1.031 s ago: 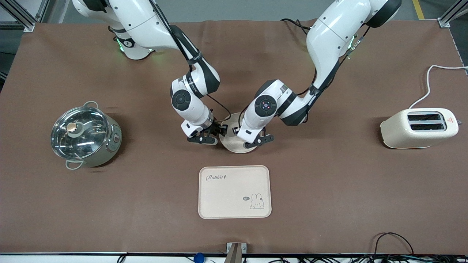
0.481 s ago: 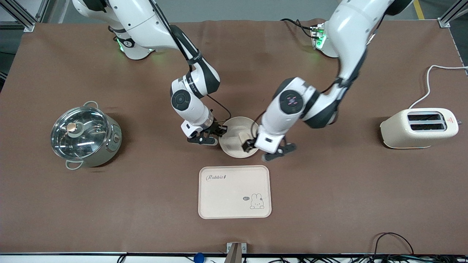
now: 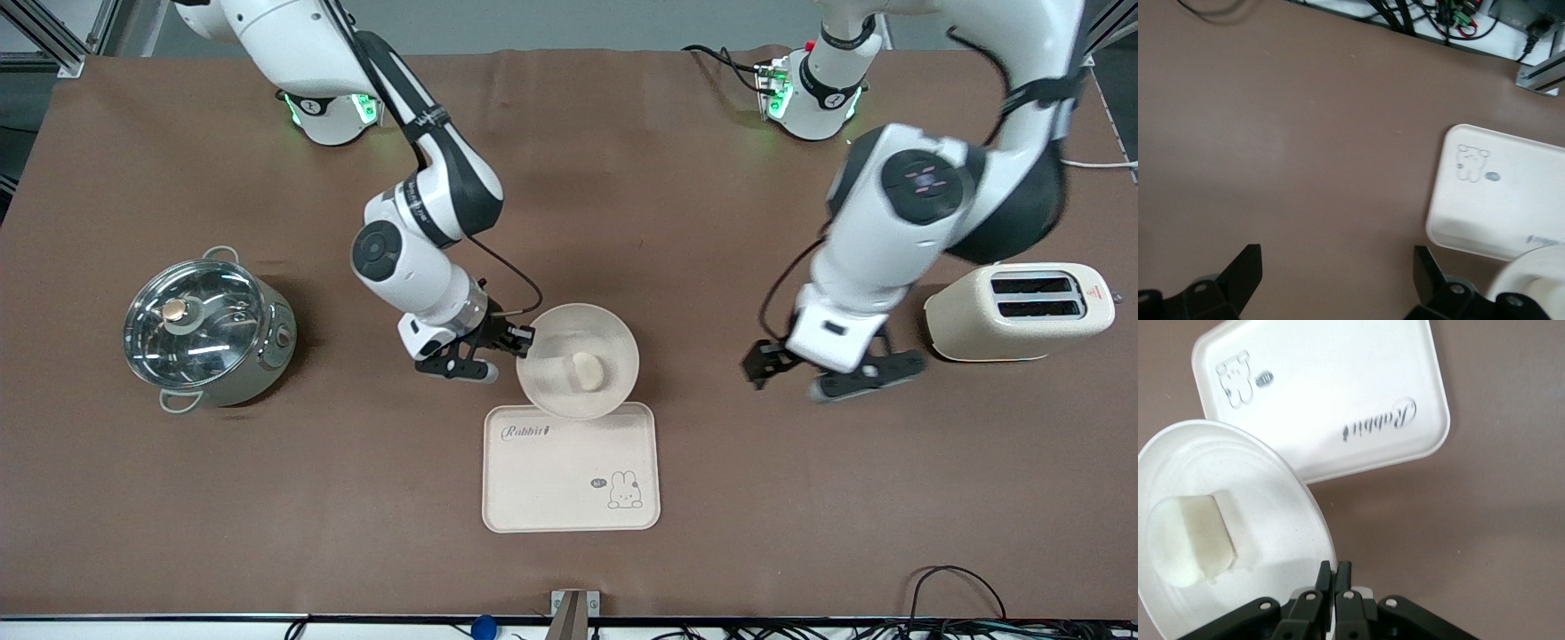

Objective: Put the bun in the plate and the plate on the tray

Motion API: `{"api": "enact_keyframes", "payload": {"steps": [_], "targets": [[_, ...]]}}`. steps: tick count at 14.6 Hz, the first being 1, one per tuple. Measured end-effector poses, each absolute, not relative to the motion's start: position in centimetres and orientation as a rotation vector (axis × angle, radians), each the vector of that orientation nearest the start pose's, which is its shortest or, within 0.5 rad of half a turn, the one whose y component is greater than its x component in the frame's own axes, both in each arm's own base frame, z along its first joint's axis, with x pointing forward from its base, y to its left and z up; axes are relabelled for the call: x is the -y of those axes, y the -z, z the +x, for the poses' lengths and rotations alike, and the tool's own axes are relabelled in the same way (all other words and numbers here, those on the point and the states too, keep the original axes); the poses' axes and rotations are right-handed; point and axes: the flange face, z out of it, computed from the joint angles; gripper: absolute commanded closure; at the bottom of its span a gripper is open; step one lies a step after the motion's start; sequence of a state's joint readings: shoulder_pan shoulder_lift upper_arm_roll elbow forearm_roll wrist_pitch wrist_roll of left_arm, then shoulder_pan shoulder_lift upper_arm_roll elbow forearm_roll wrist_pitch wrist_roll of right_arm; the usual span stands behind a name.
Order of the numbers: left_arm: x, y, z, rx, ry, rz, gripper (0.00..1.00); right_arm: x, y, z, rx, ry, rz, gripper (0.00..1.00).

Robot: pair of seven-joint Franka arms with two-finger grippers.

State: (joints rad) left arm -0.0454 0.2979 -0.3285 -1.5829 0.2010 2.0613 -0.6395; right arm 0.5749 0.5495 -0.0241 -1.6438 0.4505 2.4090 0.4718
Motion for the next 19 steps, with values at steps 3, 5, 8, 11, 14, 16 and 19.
{"api": "enact_keyframes", "payload": {"steps": [3, 5, 8, 11, 14, 16, 19], "targets": [[15.7, -54.3, 62.0, 0.208, 0.338, -3.067, 0.00, -36.7, -28.5, 63.7, -0.340, 0.056, -2.739, 1.00], [13.6, -57.5, 60.3, 0.116, 0.300, -3.057, 0.00, -36.0, -25.3, 66.5, -0.373, 0.067, -2.737, 1.00], [11.1, -61.7, 57.7, 0.004, 0.264, -3.055, 0.00, -35.2, -22.9, 69.9, -0.415, 0.110, -2.712, 1.00], [7.7, -64.4, 55.1, -0.049, 0.177, -3.100, 0.00, -35.5, -22.0, 71.5, -0.419, 0.138, -2.694, 1.00], [5.9, -65.6, 53.3, -0.048, 0.101, -3.138, 0.00, -35.7, -20.9, 71.8, -0.420, 0.140, -2.693, 1.00], [6.1, -66.0, 52.5, -0.057, 0.075, -3.138, 0.00, -35.7, -20.5, 71.8, -0.423, 0.136, -2.694, 1.00], [6.3, -65.3, 52.3, -0.065, 0.044, -3.137, 0.00, -35.6, -19.7, 71.8, -0.436, 0.134, -2.695, 1.00]]}}
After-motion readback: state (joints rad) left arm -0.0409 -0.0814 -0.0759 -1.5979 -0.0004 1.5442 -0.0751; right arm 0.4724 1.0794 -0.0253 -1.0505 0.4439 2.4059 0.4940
